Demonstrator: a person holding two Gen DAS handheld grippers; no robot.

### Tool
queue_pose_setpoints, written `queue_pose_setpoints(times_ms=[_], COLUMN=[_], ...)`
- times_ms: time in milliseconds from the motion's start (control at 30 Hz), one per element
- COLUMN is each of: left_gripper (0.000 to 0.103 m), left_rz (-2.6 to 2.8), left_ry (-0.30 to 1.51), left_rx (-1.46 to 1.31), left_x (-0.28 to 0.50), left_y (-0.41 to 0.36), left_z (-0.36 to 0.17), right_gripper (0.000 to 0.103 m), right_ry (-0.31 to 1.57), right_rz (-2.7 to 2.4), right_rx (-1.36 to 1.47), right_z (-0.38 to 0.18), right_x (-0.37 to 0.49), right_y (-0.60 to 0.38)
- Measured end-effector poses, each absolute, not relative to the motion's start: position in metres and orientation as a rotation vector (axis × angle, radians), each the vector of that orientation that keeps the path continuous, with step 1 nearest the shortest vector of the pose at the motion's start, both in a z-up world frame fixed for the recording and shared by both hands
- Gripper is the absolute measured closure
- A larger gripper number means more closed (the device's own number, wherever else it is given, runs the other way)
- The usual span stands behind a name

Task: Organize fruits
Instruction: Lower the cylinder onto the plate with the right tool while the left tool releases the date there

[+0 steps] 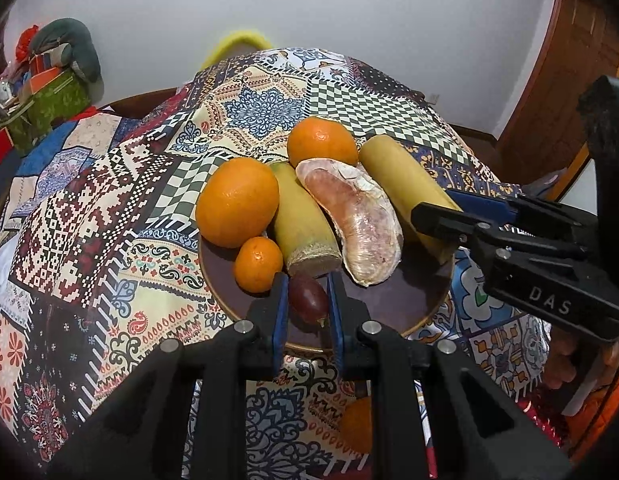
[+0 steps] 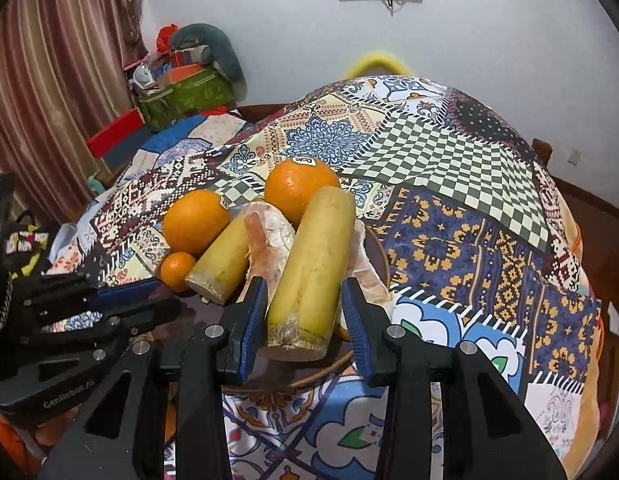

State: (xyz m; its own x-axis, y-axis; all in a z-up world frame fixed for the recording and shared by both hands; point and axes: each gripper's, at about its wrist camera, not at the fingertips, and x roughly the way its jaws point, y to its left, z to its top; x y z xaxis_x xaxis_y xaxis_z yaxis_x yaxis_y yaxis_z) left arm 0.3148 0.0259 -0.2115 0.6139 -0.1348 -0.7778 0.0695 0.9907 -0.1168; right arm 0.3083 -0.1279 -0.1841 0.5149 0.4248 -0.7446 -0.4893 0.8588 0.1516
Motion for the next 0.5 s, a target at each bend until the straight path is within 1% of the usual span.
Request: queue_pose_setpoints(times_ms=[267,367,500], left_gripper=[0.084,0.081,0.072], left_rz=[-0.119,-0.116,-0.107], left_ry=[0.902,0.896,0.879], left_rx=[-0.084,-0.084,-0.083], left_x=[0.313,0.309,0.301], left_y=[0.025,0.025,0.027], left_z=[-0.205,-0.201,-0.192], right_gripper=[0.067,0.067,0.066], right_ry=[0.846,0.841,0.835], right_rz=[0.546,0.547,0.546], right_rx=[-0.116,-0.116,-0.116], right_z=[-0.175,-0.169,-0.163], right_x=[0.298,0.295,0.289], right_y=[-0.127,-0.129,-0.131])
